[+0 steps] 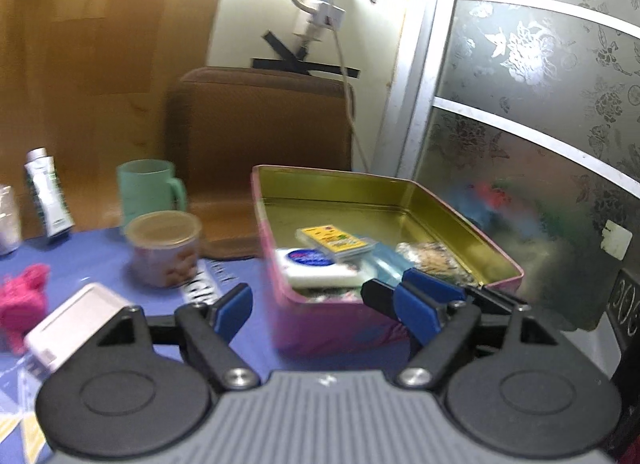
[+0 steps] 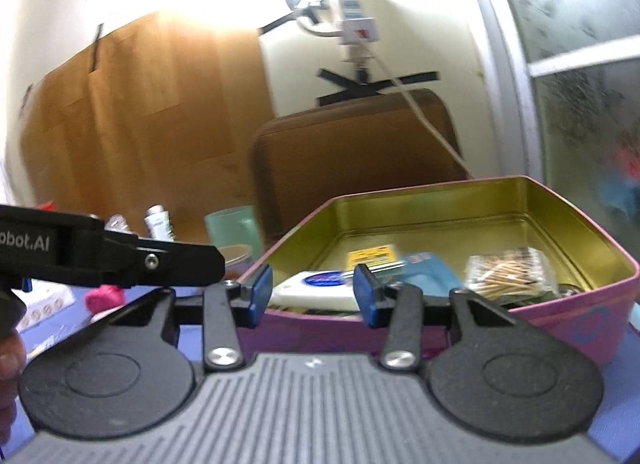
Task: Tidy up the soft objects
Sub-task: 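Withdraw the open left gripper from the tin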
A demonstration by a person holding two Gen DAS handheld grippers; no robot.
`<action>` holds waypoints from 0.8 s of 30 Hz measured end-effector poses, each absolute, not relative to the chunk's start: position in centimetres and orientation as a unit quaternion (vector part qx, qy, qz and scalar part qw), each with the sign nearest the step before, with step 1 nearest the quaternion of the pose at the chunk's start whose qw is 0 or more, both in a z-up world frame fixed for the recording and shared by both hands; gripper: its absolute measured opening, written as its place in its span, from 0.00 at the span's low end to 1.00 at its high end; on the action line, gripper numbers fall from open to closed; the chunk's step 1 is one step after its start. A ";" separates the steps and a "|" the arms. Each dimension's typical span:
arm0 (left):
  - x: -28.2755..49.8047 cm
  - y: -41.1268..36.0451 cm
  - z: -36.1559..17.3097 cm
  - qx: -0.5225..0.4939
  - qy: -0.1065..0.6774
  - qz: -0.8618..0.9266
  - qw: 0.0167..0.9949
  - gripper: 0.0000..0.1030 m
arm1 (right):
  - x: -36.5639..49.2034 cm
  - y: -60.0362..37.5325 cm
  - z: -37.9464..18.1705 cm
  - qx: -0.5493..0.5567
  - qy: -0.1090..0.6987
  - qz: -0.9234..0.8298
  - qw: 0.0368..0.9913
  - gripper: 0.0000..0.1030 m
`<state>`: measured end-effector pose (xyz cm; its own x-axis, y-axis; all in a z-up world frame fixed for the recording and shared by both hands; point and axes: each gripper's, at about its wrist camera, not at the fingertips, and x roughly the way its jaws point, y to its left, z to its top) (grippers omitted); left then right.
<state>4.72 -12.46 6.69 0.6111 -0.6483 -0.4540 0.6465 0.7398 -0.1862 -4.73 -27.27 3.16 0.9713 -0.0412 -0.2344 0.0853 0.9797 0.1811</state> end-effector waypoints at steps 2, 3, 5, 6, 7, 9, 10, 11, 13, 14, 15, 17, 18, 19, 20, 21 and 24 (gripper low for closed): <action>4.3 -10.8 6.3 -0.002 0.253 -0.350 0.902 0.78 | -4.7 -26.0 3.1 0.084 0.117 -0.016 0.989 0.46; 4.2 -10.1 6.1 -0.001 0.253 -0.343 0.904 0.78 | -4.7 -25.4 3.1 0.080 0.120 -0.009 0.989 0.46; 4.0 -8.5 5.5 -0.001 0.257 -0.327 0.909 0.79 | -4.4 -24.3 2.9 0.074 0.131 0.010 0.989 0.46; 4.0 -7.8 5.2 -0.003 0.260 -0.320 0.911 0.79 | -4.2 -23.8 2.8 0.071 0.138 0.020 0.988 0.46; 4.1 -7.0 4.8 -0.007 0.264 -0.312 0.913 0.79 | -4.0 -23.2 2.6 0.067 0.145 0.028 0.987 0.46; 4.5 -5.2 3.9 -0.018 0.277 -0.295 0.914 0.79 | -3.6 -22.2 2.3 0.058 0.157 0.045 0.985 0.46; 4.6 -4.4 3.5 -0.023 0.283 -0.286 0.915 0.79 | -3.4 -21.7 2.2 0.053 0.163 0.053 0.984 0.46; 4.8 -3.6 3.1 -0.027 0.288 -0.276 0.917 0.79 | -3.2 -21.2 2.1 0.047 0.167 0.058 0.983 0.46; 5.3 -1.8 2.3 -0.037 0.296 -0.254 0.920 0.79 | -2.9 -20.4 2.0 0.037 0.174 0.069 0.982 0.46; 5.4 -1.1 2.1 -0.039 0.298 -0.242 0.922 0.79 | -2.7 -20.0 1.9 0.033 0.177 0.073 0.981 0.46; 5.5 -0.3 1.8 -0.039 0.299 -0.227 0.926 0.79 | -2.5 -19.7 1.8 0.029 0.181 0.077 0.980 0.46; 5.9 1.0 1.4 -0.034 0.300 -0.197 0.933 0.79 | -2.1 -19.0 1.5 0.027 0.191 0.086 0.977 0.46; 6.1 1.5 1.2 -0.031 0.301 -0.184 0.935 0.79 | -1.9 -18.7 1.4 0.027 0.197 0.089 0.976 0.46; 6.3 2.0 0.9 -0.030 0.303 -0.174 0.936 0.79 | -1.6 -18.4 1.2 0.028 0.203 0.092 0.975 0.46; 6.5 2.5 0.7 -0.034 0.307 -0.165 0.937 0.79 | -1.4 -18.2 1.1 0.028 0.207 0.095 0.973 0.46; 6.7 3.0 0.4 -0.040 0.311 -0.161 0.936 0.79 | -1.1 -17.9 1.1 0.026 0.210 0.098 0.972 0.46; 7.3 4.0 -0.8 -0.058 0.323 -0.151 0.932 0.79 | 0.2 -16.8 1.0 0.021 0.219 0.106 0.970 0.48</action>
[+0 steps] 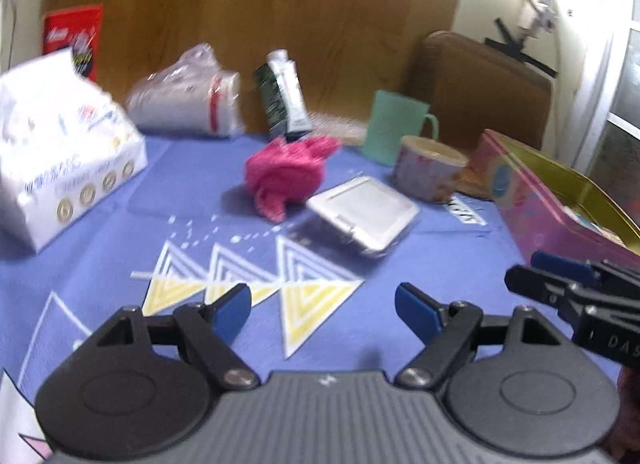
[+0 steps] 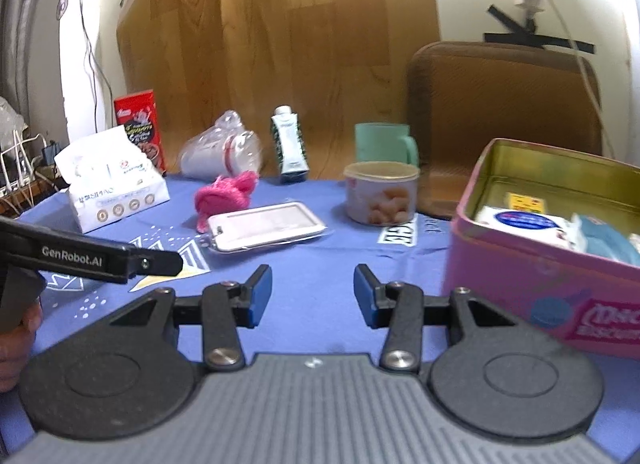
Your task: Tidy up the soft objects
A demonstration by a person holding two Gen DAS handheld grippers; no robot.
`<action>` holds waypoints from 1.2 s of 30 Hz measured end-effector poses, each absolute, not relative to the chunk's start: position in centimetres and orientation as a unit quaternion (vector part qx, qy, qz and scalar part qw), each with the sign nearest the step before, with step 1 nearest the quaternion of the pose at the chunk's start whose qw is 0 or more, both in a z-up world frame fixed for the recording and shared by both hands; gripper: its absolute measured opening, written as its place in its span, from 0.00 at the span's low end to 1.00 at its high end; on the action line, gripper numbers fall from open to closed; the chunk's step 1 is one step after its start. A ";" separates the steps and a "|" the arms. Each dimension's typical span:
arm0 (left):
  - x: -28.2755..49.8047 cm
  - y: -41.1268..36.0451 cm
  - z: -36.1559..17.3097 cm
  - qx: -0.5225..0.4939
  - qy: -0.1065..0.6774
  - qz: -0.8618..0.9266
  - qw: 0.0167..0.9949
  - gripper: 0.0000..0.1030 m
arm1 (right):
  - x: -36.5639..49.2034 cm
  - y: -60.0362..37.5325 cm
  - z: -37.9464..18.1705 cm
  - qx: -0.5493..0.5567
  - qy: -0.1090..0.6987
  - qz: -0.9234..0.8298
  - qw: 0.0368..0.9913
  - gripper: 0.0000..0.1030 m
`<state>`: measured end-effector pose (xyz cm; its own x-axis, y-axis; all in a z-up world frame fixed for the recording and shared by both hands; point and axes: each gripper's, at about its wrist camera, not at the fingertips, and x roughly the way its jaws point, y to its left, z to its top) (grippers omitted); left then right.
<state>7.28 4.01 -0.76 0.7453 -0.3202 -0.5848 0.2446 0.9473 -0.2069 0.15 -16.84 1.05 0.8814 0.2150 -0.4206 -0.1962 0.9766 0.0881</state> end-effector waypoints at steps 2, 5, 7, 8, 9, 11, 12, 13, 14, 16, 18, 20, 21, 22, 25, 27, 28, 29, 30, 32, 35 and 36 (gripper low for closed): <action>7.4 4.5 -0.8 -0.075 0.318 -0.150 0.933 0.79 | 1.3 -16.2 1.1 0.021 0.226 0.110 0.968 0.51; 7.5 5.1 -1.0 -0.091 0.315 -0.145 0.933 0.79 | 3.6 -15.8 1.2 0.032 0.240 0.121 0.963 0.55; 7.2 5.4 -0.9 -0.101 0.306 -0.144 0.936 0.79 | 5.4 -15.5 1.5 0.042 0.245 0.125 0.961 0.57; 7.1 5.6 -0.9 -0.105 0.302 -0.144 0.936 0.79 | 6.2 -15.2 1.6 0.040 0.244 0.125 0.961 0.57; 7.1 5.7 -0.9 -0.109 0.299 -0.145 0.937 0.79 | 7.3 -14.8 1.8 0.033 0.243 0.125 0.961 0.57; 6.9 5.8 -0.9 -0.113 0.294 -0.145 0.938 0.79 | 9.5 -13.9 2.1 0.022 0.247 0.128 0.960 0.57; 6.9 5.7 -0.8 -0.114 0.293 -0.144 0.938 0.79 | 10.9 -13.4 2.3 0.019 0.253 0.129 0.959 0.57; 6.9 5.7 -0.8 -0.114 0.291 -0.144 0.939 0.79 | 12.1 -13.1 2.3 0.018 0.259 0.129 0.957 0.57; 6.9 5.7 -0.8 -0.115 0.290 -0.144 0.939 0.79 | 13.4 -12.7 2.3 0.018 0.269 0.128 0.954 0.57; 6.8 5.7 -0.7 -0.116 0.288 -0.144 0.940 0.79 | 15.6 -12.1 1.9 0.015 0.287 0.124 0.950 0.57; 6.8 5.8 -0.8 -0.117 0.287 -0.147 0.939 0.79 | 17.2 -11.4 1.2 -0.001 0.306 0.116 0.945 0.58; 6.8 5.8 -0.8 -0.118 0.287 -0.148 0.939 0.79 | 18.5 -11.2 0.2 -0.012 0.327 0.111 0.938 0.66; 6.9 5.8 -0.8 -0.119 0.287 -0.149 0.939 0.79 | 19.0 -11.3 -0.2 -0.010 0.336 0.113 0.935 0.70; 6.9 5.8 -0.8 -0.120 0.288 -0.150 0.938 0.79 | 19.3 -11.4 -0.7 -0.008 0.350 0.121 0.929 0.71; 6.9 6.0 -0.8 -0.126 0.288 -0.150 0.937 0.79 | 18.2 -11.6 -0.8 -0.030 0.344 0.151 0.926 0.71; 7.0 6.2 -0.9 -0.133 0.289 -0.149 0.936 0.80 | 16.8 -11.8 -0.6 -0.043 0.342 0.179 0.922 0.69; 7.0 6.4 -0.9 -0.137 0.289 -0.149 0.936 0.80 | 16.0 -11.8 -0.6 -0.051 0.338 0.192 0.920 0.66; 7.0 6.5 -0.9 -0.141 0.290 -0.149 0.935 0.80 | 14.9 -12.0 -0.6 -0.055 0.336 0.208 0.917 0.66; 7.1 6.6 -0.9 -0.144 0.291 -0.149 0.934 0.80 | 13.9 -12.0 -0.5 -0.060 0.333 0.223 0.914 0.66; 7.2 6.7 -1.0 -0.147 0.293 -0.147 0.933 0.80 | 11.8 -12.3 -0.5 -0.069 0.324 0.258 0.907 0.67; 7.3 6.6 -1.0 -0.145 0.296 -0.145 0.933 0.80 | 9.1 -12.3 -0.4 -0.078 0.315 0.295 0.899 0.67; 7.3 6.6 -1.0 -0.144 0.296 -0.144 0.933 0.80 | 8.4 -12.4 -0.2 -0.080 0.312 0.301 0.898 0.67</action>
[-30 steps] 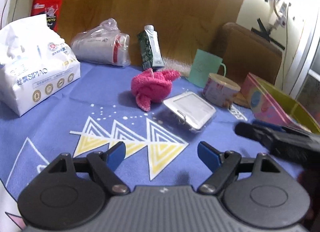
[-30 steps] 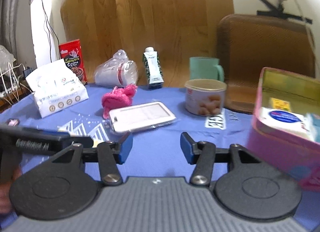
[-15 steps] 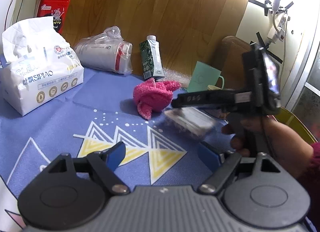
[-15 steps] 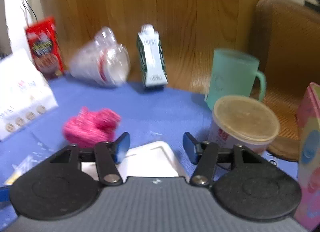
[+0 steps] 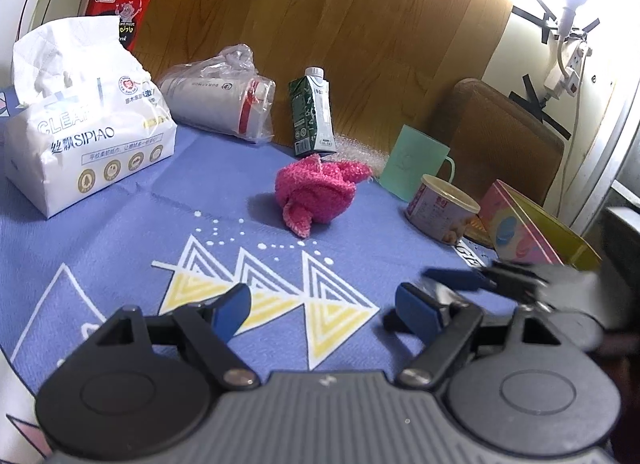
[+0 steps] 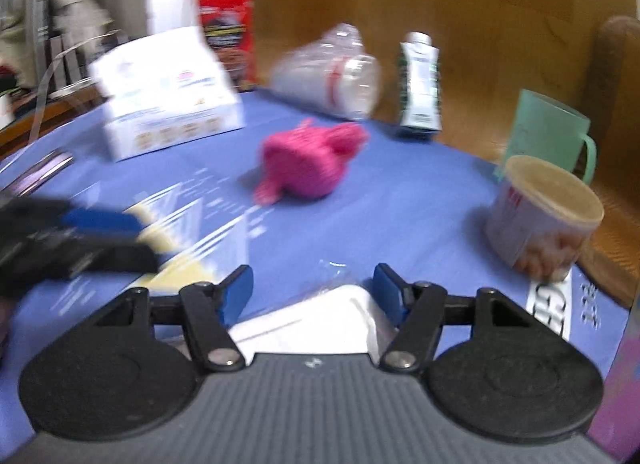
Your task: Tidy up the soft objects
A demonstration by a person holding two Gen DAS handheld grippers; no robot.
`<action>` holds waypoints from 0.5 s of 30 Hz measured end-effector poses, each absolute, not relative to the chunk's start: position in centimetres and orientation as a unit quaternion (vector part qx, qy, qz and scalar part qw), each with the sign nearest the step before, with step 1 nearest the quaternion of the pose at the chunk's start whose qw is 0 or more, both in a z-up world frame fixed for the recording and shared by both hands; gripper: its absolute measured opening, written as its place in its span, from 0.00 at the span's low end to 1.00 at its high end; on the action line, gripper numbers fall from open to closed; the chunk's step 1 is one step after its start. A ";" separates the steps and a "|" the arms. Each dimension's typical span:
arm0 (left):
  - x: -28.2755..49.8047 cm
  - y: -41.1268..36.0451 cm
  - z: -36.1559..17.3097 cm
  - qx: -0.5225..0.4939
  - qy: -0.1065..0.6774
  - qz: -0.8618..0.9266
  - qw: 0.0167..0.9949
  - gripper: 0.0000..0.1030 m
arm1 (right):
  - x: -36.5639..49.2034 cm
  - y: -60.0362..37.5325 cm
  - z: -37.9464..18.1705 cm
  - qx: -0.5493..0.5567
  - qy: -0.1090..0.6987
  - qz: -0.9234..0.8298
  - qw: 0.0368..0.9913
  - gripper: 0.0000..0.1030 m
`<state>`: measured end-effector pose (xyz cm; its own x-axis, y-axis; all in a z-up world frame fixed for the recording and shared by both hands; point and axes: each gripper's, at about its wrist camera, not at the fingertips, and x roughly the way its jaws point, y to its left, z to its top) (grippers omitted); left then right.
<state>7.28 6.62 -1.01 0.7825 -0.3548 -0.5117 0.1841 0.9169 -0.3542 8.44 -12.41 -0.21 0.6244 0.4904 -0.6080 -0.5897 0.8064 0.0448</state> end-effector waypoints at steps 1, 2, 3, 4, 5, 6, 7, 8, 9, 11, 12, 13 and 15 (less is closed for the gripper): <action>7.3 6.6 -1.0 -0.143 0.297 -0.144 0.933 0.80 | 7.7 -12.7 -0.1 -0.077 0.308 0.301 0.899 0.68; 7.3 6.6 -1.0 -0.141 0.298 -0.144 0.933 0.80 | 6.8 -13.1 0.1 -0.071 0.300 0.293 0.905 0.69; 7.3 6.5 -1.0 -0.141 0.299 -0.143 0.933 0.81 | 6.3 -13.4 0.3 -0.066 0.291 0.281 0.912 0.71; 7.4 6.6 -1.0 -0.140 0.300 -0.143 0.933 0.82 | 5.6 -13.9 0.6 -0.058 0.280 0.265 0.921 0.75; 7.4 6.5 -1.0 -0.140 0.301 -0.142 0.933 0.82 | 4.8 -14.5 1.0 -0.046 0.269 0.249 0.929 0.76; 7.4 6.5 -1.0 -0.140 0.302 -0.142 0.932 0.83 | 4.3 -15.1 1.2 -0.034 0.262 0.237 0.935 0.77; 7.4 6.5 -1.0 -0.139 0.303 -0.142 0.932 0.83 | 3.9 -15.7 1.4 -0.018 0.259 0.224 0.940 0.80; 7.4 6.5 -1.0 -0.139 0.303 -0.142 0.932 0.83 | 3.7 -16.3 1.4 0.000 0.260 0.211 0.942 0.83; 7.4 6.5 -1.0 -0.138 0.303 -0.141 0.932 0.83 | 3.4 -16.9 1.4 0.021 0.266 0.198 0.943 0.84; 7.4 6.5 -1.0 -0.137 0.303 -0.141 0.933 0.83 | 2.9 -17.7 0.8 0.058 0.285 0.182 0.939 0.86; 7.4 6.5 -1.0 -0.136 0.303 -0.140 0.933 0.83 | 2.6 -18.2 0.5 0.074 0.294 0.176 0.937 0.86; 7.4 6.5 -1.0 -0.135 0.303 -0.140 0.933 0.83 | 2.3 -18.4 0.1 0.092 0.302 0.170 0.933 0.86; 7.4 6.4 -1.0 -0.134 0.305 -0.142 0.932 0.84 | 1.5 -18.8 -0.4 0.127 0.300 0.162 0.931 0.87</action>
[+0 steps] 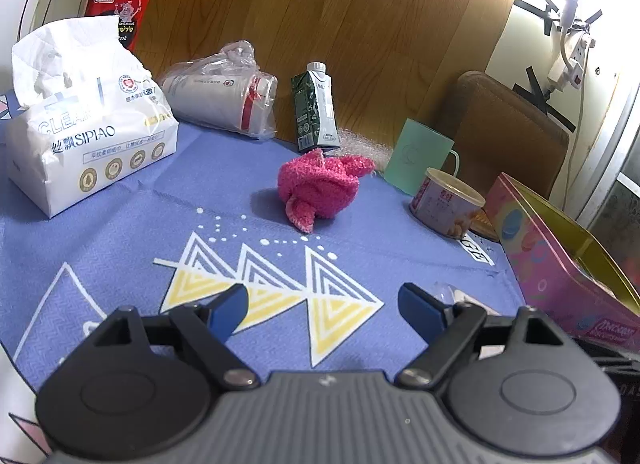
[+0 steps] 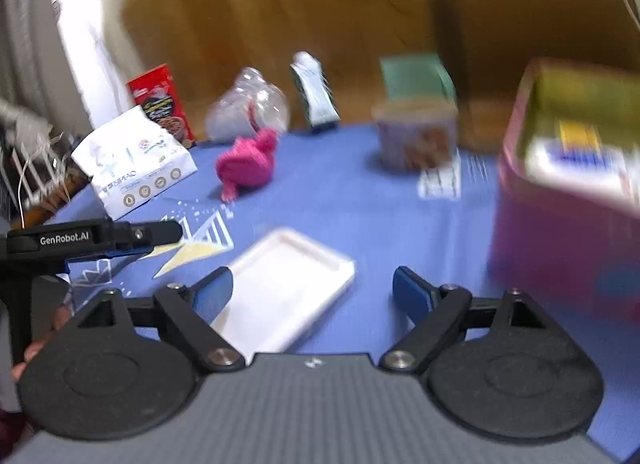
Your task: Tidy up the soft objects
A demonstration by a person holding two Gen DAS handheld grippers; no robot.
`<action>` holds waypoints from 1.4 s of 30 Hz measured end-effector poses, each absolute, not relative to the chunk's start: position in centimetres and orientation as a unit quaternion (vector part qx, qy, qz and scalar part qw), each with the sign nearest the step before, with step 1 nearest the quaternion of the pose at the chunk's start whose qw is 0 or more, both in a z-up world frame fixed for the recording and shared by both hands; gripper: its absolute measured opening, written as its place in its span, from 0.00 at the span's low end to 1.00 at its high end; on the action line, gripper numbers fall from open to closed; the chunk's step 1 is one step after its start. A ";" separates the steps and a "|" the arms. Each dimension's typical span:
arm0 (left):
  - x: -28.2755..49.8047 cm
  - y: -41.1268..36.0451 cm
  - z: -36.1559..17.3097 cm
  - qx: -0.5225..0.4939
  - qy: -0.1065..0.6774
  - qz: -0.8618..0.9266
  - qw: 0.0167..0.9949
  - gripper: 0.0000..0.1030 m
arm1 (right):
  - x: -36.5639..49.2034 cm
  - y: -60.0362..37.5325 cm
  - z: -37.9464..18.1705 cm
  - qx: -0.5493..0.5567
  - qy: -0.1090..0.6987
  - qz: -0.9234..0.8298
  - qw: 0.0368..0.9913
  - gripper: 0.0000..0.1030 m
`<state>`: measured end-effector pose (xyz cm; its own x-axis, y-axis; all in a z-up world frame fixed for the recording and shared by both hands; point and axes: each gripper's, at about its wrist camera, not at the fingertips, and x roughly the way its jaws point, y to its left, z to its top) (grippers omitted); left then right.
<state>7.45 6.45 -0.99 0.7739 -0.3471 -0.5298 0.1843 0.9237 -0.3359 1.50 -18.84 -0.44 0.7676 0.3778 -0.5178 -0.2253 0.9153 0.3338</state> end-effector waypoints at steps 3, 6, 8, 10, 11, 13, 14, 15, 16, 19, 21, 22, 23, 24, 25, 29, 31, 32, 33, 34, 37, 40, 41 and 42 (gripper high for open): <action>7.5 6.3 -1.0 -0.126 0.305 -0.149 0.932 0.84 | 1.5 -17.8 -0.2 0.130 0.306 0.163 0.929 0.87; 7.4 6.4 -0.9 -0.126 0.302 -0.152 0.933 0.84 | 1.4 -16.3 -0.2 0.103 0.307 0.171 0.931 0.76; 7.5 6.5 -1.0 -0.130 0.304 -0.154 0.931 0.84 | 1.5 -15.4 -0.3 0.101 0.304 0.186 0.929 0.60; 7.5 6.6 -1.0 -0.135 0.304 -0.156 0.930 0.84 | 1.6 -15.4 -0.2 0.105 0.304 0.194 0.927 0.44; 7.5 6.7 -1.0 -0.137 0.304 -0.157 0.930 0.84 | 1.7 -15.3 0.0 0.108 0.303 0.195 0.926 0.36; 7.5 7.1 -0.9 -0.146 0.300 -0.159 0.929 0.84 | 1.6 -15.2 0.4 0.112 0.298 0.196 0.927 0.26; 7.4 7.2 -0.9 -0.152 0.298 -0.158 0.929 0.84 | 1.5 -15.0 0.7 0.106 0.294 0.199 0.929 0.24; 7.4 7.5 -0.9 -0.160 0.296 -0.157 0.929 0.84 | 1.4 -14.5 1.1 0.095 0.290 0.203 0.930 0.23; 7.4 7.9 -0.9 -0.169 0.294 -0.155 0.928 0.84 | 1.3 -14.1 1.3 0.084 0.287 0.208 0.931 0.22; 7.3 9.0 -1.0 -0.200 0.287 -0.148 0.925 0.84 | 0.4 -12.4 1.8 0.044 0.275 0.225 0.934 0.21; 7.5 10.1 -1.1 -0.230 0.291 -0.145 0.917 0.84 | -0.6 -10.9 2.0 0.000 0.256 0.231 0.939 0.21; 7.7 10.8 -1.3 -0.248 0.296 -0.144 0.911 0.84 | -1.1 -10.3 2.0 -0.023 0.246 0.232 0.941 0.21; 7.7 11.3 -1.5 -0.263 0.298 -0.146 0.906 0.84 | -1.7 -9.7 2.1 -0.044 0.236 0.234 0.942 0.21; 7.5 11.9 -1.5 -0.275 0.298 -0.146 0.902 0.84 | -2.3 -9.2 2.2 -0.065 0.226 0.237 0.943 0.21; 7.2 12.4 -1.5 -0.280 0.297 -0.143 0.902 0.84 | -2.8 -8.7 2.2 -0.082 0.217 0.242 0.942 0.21; 5.4 14.2 -1.1 -0.279 0.294 -0.120 0.906 0.84 | -4.7 -7.0 1.9 -0.145 0.180 0.253 0.940 0.20; 4.3 15.3 -0.8 -0.281 0.290 -0.112 0.908 0.84 | -5.3 -6.2 1.8 -0.161 0.169 0.262 0.936 0.21; 3.7 15.8 -0.6 -0.280 0.287 -0.106 0.910 0.84 | -5.6 -5.8 1.7 -0.166 0.166 0.267 0.935 0.21; 3.0 16.4 -0.3 -0.276 0.284 -0.099 0.913 0.84 | -5.8 -5.5 1.7 -0.169 0.163 0.274 0.933 0.22; 2.4 16.8 -0.1 -0.270 0.282 -0.091 0.916 0.84 | -5.9 -5.2 1.6 -0.170 0.162 0.280 0.931 0.24; 0.7 17.7 0.4 -0.255 0.280 -0.077 0.922 0.86 | -6.4 -4.2 1.5 -0.173 0.157 0.299 0.925 0.32; -0.4 17.8 0.2 -0.254 0.290 -0.083 0.919 0.86 | -7.1 -3.2 1.4 -0.189 0.147 0.309 0.920 0.33; -0.7 17.7 0.1 -0.255 0.294 -0.089 0.917 0.86 | -7.1 -2.9 1.3 -0.196 0.143 0.310 0.919 0.33; -0.9 17.5 -0.1 -0.256 0.298 -0.097 0.914 0.86 | -7.2 -2.8 1.3 -0.201 0.141 0.310 0.919 0.33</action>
